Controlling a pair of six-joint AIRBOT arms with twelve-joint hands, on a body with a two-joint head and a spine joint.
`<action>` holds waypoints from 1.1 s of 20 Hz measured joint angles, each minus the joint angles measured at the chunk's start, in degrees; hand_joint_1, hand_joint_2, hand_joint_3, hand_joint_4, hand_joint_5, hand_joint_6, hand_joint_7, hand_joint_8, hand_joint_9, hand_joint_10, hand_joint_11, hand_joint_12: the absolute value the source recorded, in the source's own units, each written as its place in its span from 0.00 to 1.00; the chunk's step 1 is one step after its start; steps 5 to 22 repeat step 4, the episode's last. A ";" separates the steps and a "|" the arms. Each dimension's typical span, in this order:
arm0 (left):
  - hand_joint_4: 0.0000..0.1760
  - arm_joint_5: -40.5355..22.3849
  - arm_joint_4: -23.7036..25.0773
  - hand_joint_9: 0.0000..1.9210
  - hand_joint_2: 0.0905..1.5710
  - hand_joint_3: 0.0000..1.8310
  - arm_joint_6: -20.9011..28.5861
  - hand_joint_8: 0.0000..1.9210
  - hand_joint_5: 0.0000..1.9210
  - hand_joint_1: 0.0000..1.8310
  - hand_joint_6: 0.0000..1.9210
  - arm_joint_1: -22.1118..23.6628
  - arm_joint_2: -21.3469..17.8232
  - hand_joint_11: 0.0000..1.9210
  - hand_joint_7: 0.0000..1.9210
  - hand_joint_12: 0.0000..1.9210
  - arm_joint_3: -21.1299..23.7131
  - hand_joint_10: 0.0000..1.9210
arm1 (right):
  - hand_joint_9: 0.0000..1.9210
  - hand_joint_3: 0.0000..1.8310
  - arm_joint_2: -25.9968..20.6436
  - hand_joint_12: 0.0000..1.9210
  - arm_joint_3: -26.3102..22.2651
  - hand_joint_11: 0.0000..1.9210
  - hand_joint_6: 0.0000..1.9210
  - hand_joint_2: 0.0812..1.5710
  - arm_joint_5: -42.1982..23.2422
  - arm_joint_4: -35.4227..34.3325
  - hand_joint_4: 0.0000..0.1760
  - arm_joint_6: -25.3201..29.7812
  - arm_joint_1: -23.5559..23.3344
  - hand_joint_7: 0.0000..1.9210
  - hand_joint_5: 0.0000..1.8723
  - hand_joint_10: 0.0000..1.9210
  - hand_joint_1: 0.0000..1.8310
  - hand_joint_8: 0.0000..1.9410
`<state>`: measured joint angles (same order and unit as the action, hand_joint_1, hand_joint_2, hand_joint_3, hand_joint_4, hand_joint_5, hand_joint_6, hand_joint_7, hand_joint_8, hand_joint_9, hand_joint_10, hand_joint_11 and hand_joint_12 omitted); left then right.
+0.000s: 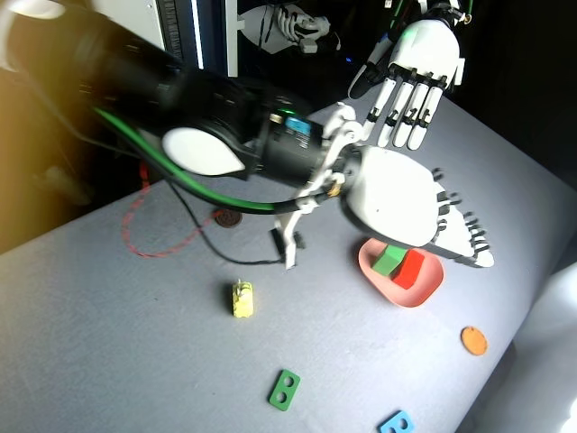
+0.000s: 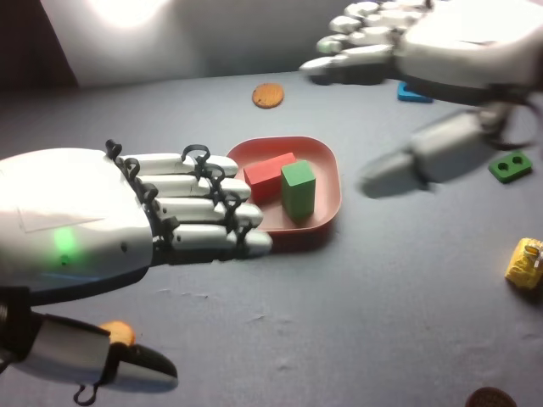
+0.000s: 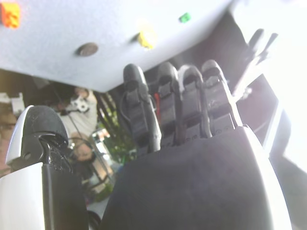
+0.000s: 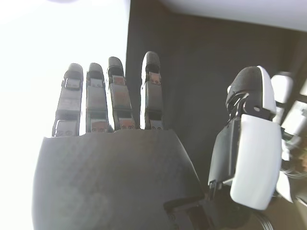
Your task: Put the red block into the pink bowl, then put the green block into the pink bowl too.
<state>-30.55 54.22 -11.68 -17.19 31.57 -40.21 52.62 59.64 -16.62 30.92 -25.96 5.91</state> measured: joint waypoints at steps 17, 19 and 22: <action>0.00 0.28 -0.44 0.07 0.77 0.01 -0.04 0.00 0.09 0.02 0.00 0.59 0.09 0.00 0.08 0.10 0.17 0.00 | 0.04 0.00 -8.35 0.17 -2.45 0.00 0.00 0.57 -6.60 9.01 0.00 11.21 5.86 0.06 0.09 0.00 0.28 0.00; 0.00 0.28 -0.44 0.07 0.77 0.01 -0.04 0.00 0.09 0.02 0.00 0.59 0.09 0.00 0.08 0.10 0.17 0.00 | 0.04 0.00 -8.35 0.17 -2.45 0.00 0.00 0.57 -6.60 9.01 0.00 11.21 5.86 0.06 0.09 0.00 0.28 0.00; 0.00 0.28 -0.44 0.07 0.77 0.01 -0.04 0.00 0.09 0.02 0.00 0.59 0.09 0.00 0.08 0.10 0.17 0.00 | 0.04 0.00 -8.35 0.17 -2.45 0.00 0.00 0.57 -6.60 9.01 0.00 11.21 5.86 0.06 0.09 0.00 0.28 0.00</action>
